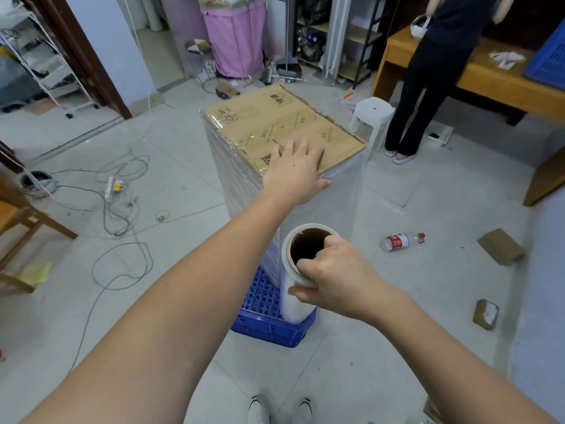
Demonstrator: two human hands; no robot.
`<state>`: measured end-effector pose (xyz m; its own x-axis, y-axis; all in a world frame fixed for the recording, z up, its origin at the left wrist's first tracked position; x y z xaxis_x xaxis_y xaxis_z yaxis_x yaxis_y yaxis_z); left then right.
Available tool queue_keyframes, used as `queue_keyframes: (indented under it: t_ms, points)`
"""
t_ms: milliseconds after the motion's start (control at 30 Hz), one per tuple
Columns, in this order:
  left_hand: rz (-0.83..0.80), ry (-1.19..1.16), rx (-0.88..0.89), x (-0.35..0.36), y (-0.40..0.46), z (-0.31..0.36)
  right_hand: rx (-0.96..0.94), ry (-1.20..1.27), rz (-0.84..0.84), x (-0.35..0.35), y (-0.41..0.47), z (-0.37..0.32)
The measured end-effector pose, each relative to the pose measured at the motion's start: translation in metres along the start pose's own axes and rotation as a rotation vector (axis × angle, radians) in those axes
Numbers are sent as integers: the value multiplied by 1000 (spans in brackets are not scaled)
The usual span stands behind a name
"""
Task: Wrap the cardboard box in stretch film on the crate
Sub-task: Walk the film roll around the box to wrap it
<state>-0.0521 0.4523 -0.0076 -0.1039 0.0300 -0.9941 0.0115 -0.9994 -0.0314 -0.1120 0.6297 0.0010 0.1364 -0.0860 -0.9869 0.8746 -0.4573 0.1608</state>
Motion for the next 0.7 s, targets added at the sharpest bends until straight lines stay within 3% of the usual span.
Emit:
queue_keyframes:
  t_ms: [233,400,533,700]
  points:
    - [12,-71,20,-8,-4,-3,307,47,-51,-12,1,-14]
    - [-256,-333,154,-24,-3,-13,428,33,-20,-14,-1,-13]
    - [-480,11,363,-16,-4,-39,497,37,-37,-13,-4,-23]
    - [-437,348,560,-6,-5,-46,689,28,-29,-18,-1,-30]
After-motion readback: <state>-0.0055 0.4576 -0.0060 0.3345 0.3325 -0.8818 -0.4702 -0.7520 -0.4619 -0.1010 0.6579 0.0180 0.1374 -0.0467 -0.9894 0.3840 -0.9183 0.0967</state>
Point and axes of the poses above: each hand's wrist, its own y-axis towards the middle knuckle, its own x-axis out of the palm, z = x × y, the point moved 8 cm from there along y, towards the middle knuckle, and after that the axes turned 10 degrees about -x, right-handed, at the moved point
